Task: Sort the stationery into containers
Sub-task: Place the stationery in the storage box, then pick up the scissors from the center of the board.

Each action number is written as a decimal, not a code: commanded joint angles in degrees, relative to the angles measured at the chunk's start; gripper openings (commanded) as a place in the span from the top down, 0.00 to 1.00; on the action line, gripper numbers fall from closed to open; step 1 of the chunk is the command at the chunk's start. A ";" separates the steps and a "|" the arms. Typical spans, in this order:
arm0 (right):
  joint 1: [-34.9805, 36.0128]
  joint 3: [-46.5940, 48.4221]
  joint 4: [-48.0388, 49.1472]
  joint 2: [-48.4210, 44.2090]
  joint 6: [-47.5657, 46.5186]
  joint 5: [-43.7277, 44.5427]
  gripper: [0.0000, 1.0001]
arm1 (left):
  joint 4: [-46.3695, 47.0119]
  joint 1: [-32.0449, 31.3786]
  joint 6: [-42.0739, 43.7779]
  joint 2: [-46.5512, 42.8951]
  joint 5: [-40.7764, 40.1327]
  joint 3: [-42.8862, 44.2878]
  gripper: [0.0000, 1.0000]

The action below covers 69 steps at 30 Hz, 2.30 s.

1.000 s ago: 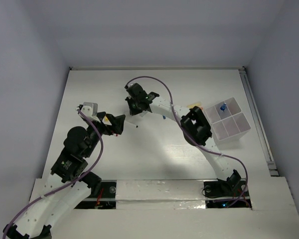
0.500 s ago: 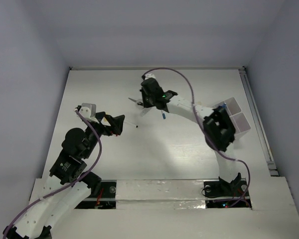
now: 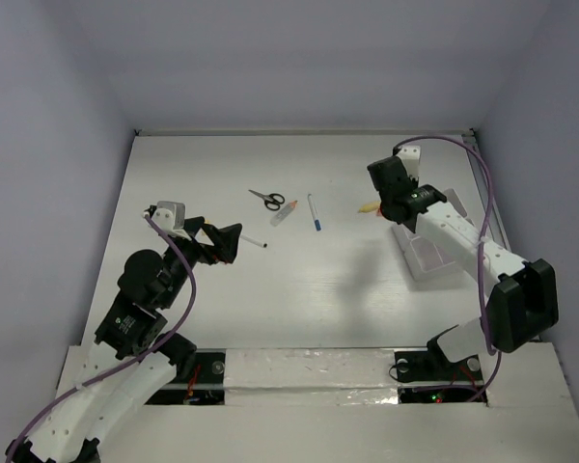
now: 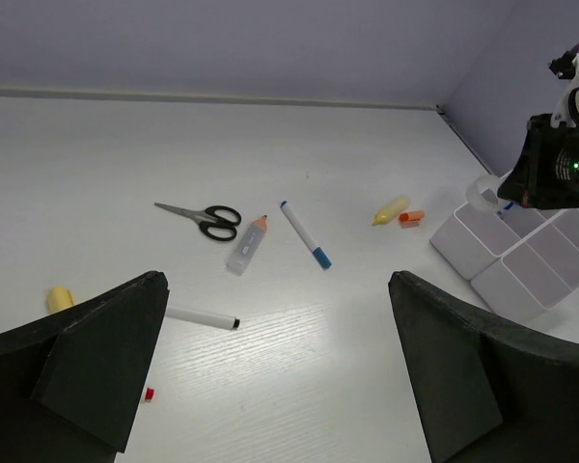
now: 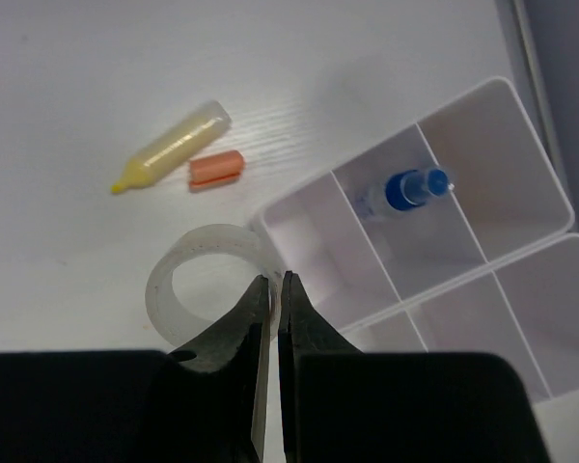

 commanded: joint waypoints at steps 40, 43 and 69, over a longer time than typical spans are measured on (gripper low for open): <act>-8.31 -1.86 -4.37 5.29 -2.74 1.61 0.68 | 2.42 -0.29 -0.20 0.90 0.75 1.60 0.02; -8.31 -1.78 -4.28 4.94 -2.74 1.61 0.67 | 2.42 -0.29 -0.20 0.98 0.75 1.60 0.02; 5.92 35.80 20.08 37.35 -7.12 -47.26 0.69 | 2.60 0.86 -0.28 2.30 0.92 1.51 0.01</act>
